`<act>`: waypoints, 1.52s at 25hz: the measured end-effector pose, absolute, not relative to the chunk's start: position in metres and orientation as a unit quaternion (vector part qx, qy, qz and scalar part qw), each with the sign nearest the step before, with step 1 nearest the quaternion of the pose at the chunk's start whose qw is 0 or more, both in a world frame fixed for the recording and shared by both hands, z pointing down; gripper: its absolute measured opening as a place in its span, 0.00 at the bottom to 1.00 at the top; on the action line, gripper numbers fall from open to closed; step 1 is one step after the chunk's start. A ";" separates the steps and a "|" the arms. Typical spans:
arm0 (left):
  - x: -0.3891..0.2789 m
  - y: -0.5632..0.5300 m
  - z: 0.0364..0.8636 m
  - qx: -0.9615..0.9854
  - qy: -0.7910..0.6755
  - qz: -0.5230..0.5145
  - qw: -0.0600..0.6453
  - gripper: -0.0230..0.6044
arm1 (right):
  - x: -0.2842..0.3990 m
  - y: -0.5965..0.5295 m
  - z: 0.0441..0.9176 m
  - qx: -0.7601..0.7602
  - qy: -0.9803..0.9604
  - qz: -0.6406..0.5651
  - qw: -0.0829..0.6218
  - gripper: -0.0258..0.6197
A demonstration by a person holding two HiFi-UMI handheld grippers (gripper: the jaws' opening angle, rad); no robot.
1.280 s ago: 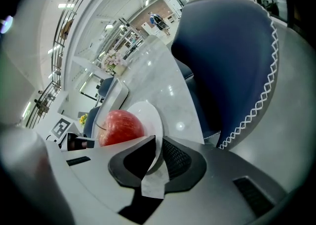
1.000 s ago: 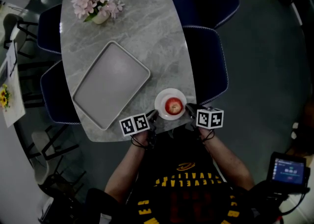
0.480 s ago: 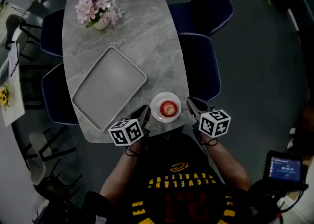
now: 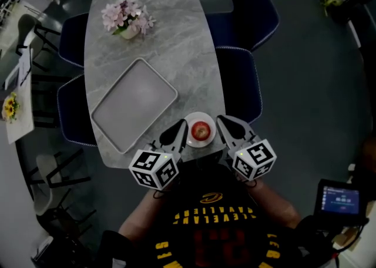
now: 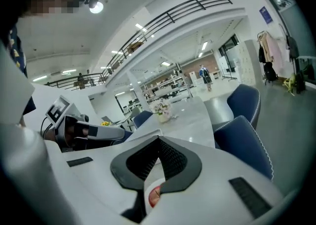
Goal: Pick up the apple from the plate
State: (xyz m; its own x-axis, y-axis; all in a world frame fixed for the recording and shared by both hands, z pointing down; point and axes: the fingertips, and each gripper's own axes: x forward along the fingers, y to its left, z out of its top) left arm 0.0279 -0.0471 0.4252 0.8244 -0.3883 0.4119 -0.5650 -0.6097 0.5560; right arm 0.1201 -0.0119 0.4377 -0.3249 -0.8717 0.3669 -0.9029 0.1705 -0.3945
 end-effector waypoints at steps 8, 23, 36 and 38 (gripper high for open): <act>0.037 -0.027 0.385 0.901 -0.267 0.086 0.331 0.04 | 0.100 -0.008 0.386 0.564 -0.800 0.203 0.015 0.05; 0.047 0.000 0.324 0.943 -0.256 0.042 0.207 0.04 | 0.091 0.009 0.338 0.561 -0.817 0.136 -0.004 0.05; 0.060 0.008 0.309 0.953 -0.241 0.038 0.180 0.04 | 0.104 0.019 0.320 0.578 -0.810 0.095 -0.023 0.05; 0.066 0.007 0.312 0.954 -0.233 0.041 0.183 0.04 | 0.109 0.018 0.322 0.586 -0.805 0.095 -0.025 0.05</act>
State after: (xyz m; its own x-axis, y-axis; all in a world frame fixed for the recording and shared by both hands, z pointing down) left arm 0.0659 0.0072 0.3125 0.8885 -0.4290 0.1626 -0.4587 -0.8248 0.3306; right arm 0.1086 0.0183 0.3225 -0.3131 -0.9470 0.0721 -0.9376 0.2961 -0.1825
